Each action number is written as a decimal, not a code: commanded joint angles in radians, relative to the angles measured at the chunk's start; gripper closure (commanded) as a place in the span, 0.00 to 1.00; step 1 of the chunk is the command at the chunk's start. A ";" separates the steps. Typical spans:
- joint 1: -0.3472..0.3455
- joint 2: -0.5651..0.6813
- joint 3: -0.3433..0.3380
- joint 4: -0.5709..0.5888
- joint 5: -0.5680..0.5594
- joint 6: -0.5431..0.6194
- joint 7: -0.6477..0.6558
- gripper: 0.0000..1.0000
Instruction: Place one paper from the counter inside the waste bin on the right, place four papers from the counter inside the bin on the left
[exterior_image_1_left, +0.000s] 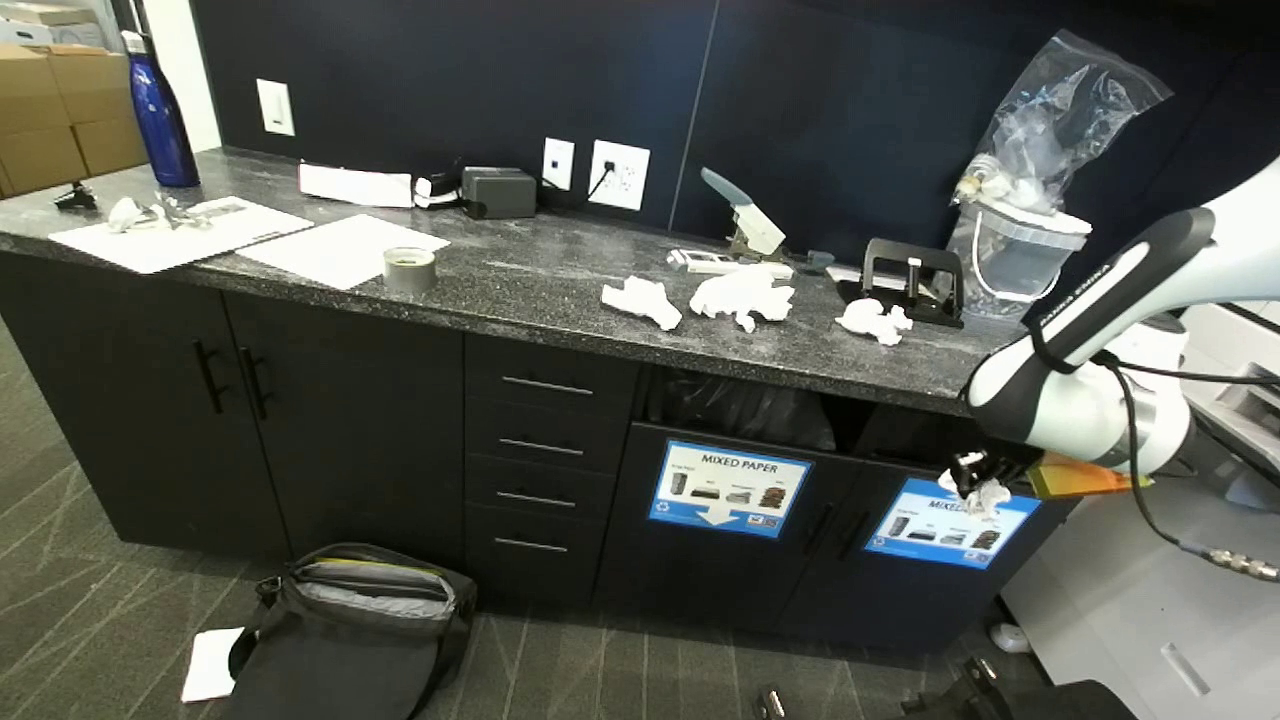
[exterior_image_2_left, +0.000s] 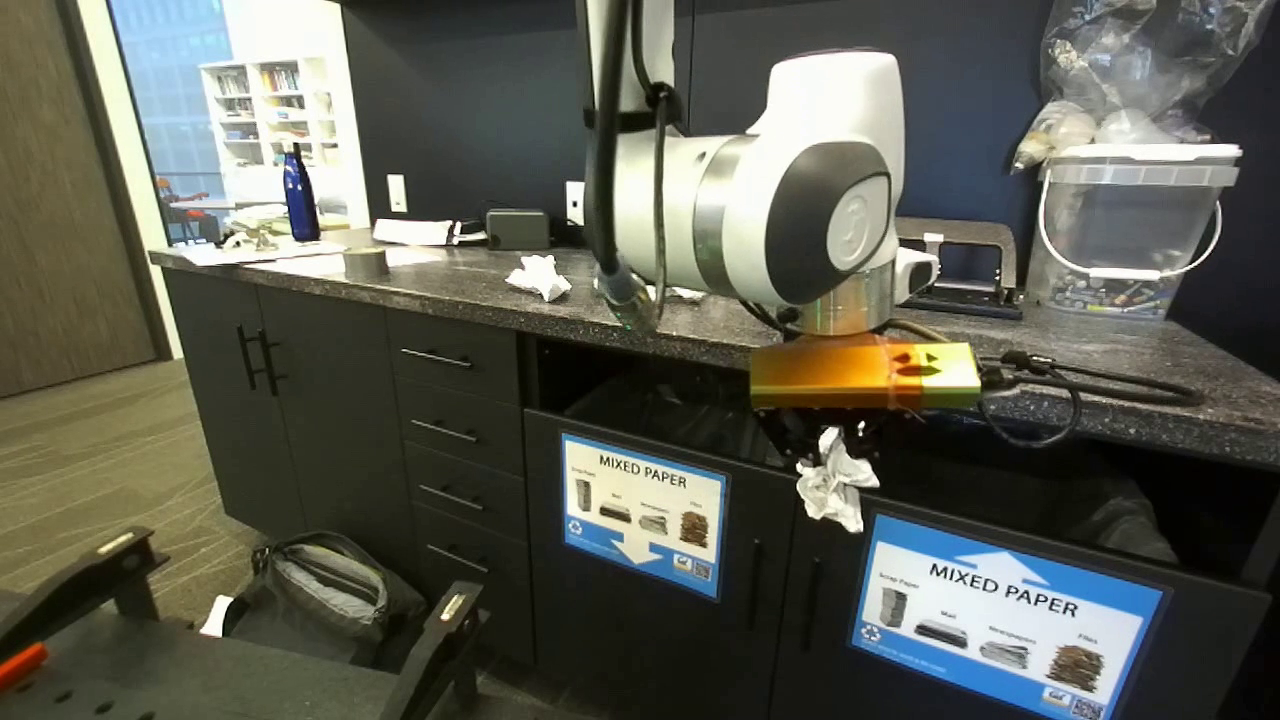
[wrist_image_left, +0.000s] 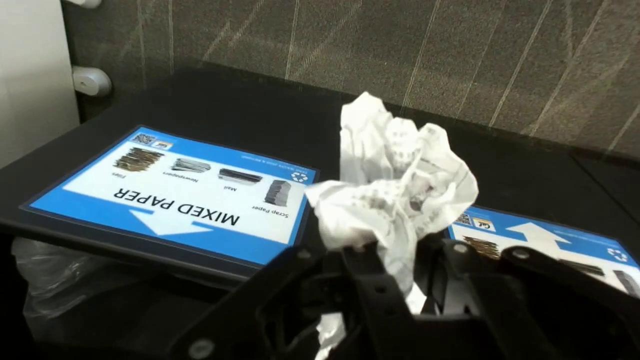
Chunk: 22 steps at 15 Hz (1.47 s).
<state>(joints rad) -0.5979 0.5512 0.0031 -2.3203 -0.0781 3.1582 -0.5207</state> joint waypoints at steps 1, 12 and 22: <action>-0.244 0.031 0.175 -0.044 -0.149 0.170 -0.082 0.90; -0.646 0.299 0.438 0.145 -0.558 0.251 -0.177 0.90; -0.592 0.517 0.443 0.461 -0.427 0.239 -0.096 0.90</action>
<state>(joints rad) -1.1826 0.9811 0.4165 -1.9648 -0.5214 3.4173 -0.6304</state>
